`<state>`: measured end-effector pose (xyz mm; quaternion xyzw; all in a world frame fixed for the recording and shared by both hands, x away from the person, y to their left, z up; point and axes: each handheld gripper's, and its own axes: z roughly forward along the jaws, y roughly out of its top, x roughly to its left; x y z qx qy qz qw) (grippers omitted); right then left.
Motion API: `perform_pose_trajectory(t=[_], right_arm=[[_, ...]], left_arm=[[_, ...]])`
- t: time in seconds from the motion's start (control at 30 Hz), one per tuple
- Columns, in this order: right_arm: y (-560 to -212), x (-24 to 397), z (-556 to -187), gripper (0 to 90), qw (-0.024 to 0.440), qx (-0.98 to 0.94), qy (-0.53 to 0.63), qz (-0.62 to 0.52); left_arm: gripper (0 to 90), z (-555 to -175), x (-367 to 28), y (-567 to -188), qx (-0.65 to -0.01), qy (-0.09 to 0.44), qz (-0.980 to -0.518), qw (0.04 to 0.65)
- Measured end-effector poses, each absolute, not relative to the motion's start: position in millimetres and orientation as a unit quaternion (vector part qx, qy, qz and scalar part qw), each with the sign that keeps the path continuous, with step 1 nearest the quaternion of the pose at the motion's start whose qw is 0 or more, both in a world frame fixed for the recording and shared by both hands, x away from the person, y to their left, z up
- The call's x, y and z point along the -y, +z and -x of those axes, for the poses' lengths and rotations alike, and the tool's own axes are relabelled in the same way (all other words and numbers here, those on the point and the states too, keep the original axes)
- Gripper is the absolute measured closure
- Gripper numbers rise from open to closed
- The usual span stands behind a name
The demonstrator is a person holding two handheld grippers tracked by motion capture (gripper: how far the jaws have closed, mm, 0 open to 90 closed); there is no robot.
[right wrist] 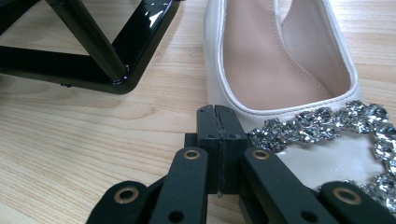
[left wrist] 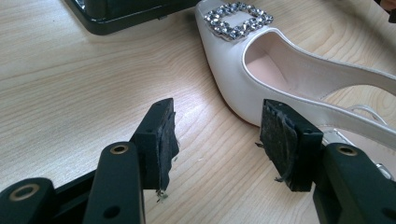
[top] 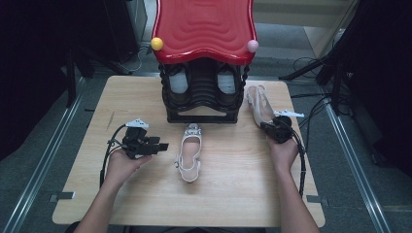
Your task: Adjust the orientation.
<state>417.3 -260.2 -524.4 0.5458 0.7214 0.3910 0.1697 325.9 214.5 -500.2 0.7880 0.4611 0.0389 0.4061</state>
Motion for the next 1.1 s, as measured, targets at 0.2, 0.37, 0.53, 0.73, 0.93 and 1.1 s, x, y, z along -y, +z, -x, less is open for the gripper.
perform_pose_trajectory(t=[0.2,0.37,0.53,0.73,0.93,1.1], right_arm=[[-524,264,-418,90.0,0.168,-0.718,0.393,-0.549],[-524,266,-419,90.0,0.172,-0.716,0.389,-0.553],[-525,270,-420,90.0,0.170,-0.712,0.389,-0.559],[-525,277,-420,90.0,0.178,-0.710,0.384,-0.563],[-524,285,-420,90.0,0.185,-0.701,0.381,-0.574],[-524,294,-420,90.0,0.183,-0.691,0.382,-0.586]], left_arm=[[45.6,-324,-216,-500,-0.460,0.042,-0.788,0.407],[45.6,-322,-218,-500,-0.463,0.042,-0.786,0.408],[45.6,-322,-218,-500,-0.463,0.043,-0.786,0.408],[45.6,-322,-218,-501,-0.461,0.045,-0.787,0.407],[45.6,-322,-218,-501,-0.461,0.043,-0.787,0.407],[45.6,-321,-218,-501,-0.461,0.043,-0.788,0.406]])
